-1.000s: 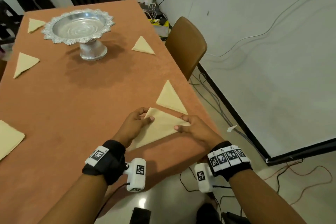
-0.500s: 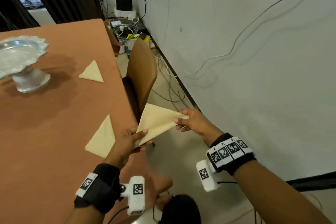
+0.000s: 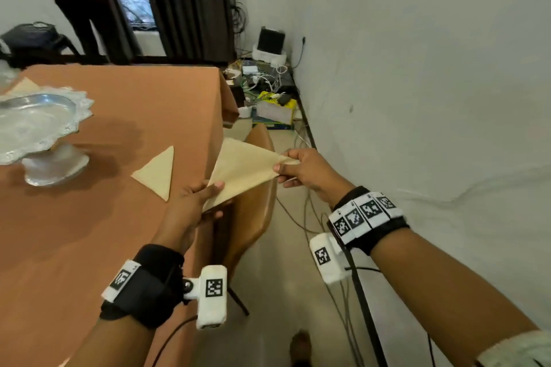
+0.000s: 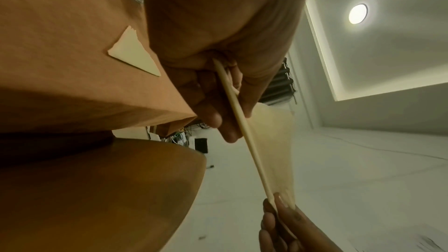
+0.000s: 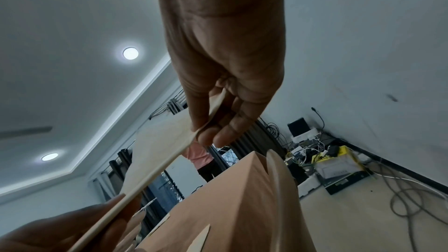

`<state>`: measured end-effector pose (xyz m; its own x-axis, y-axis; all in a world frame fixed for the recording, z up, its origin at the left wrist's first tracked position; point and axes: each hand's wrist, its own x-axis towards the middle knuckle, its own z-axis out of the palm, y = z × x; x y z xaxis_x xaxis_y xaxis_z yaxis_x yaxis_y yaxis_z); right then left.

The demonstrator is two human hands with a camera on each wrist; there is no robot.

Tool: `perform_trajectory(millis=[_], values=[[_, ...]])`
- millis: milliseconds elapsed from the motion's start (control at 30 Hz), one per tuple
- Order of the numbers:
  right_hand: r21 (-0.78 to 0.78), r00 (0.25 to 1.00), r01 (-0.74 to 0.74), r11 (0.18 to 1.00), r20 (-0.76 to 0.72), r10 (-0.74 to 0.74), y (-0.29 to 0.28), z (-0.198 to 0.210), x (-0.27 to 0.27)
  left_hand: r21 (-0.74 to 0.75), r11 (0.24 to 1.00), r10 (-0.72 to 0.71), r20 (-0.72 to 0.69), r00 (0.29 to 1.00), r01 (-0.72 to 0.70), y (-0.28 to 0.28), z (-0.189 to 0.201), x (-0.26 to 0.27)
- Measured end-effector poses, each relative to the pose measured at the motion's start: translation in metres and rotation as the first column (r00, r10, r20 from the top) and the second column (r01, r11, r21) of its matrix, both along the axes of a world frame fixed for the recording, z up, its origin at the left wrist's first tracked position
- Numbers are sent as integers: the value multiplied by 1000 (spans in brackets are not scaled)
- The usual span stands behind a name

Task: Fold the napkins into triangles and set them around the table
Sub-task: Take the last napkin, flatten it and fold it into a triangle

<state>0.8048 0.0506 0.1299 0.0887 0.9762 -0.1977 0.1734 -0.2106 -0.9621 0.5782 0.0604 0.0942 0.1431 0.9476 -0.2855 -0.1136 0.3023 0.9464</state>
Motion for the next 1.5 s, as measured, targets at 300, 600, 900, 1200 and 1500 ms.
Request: perform_trajectory(millis=[300, 600, 900, 1200, 1500], values=[[-62, 984, -177, 982, 21, 178, 199, 18, 44, -87, 964, 253, -3, 967, -252, 148, 28, 50], [-99, 936, -335, 937, 79, 343, 395, 25, 33, -117, 902, 415, -35, 909, -416, 288, 23, 43], [-243, 844, -494, 835, 97, 528, 640, -54, -29, -301, 701, 650, -103, 753, -647, 471, -54, 30], [-317, 747, -575, 754, 171, 642, 756, -124, -66, -347, 555, 730, -232, 643, -756, 557, -107, 40], [-159, 764, -526, 835, 344, 546, 771, -150, -81, -283, 509, 743, -332, 581, -813, 578, -120, 34]])
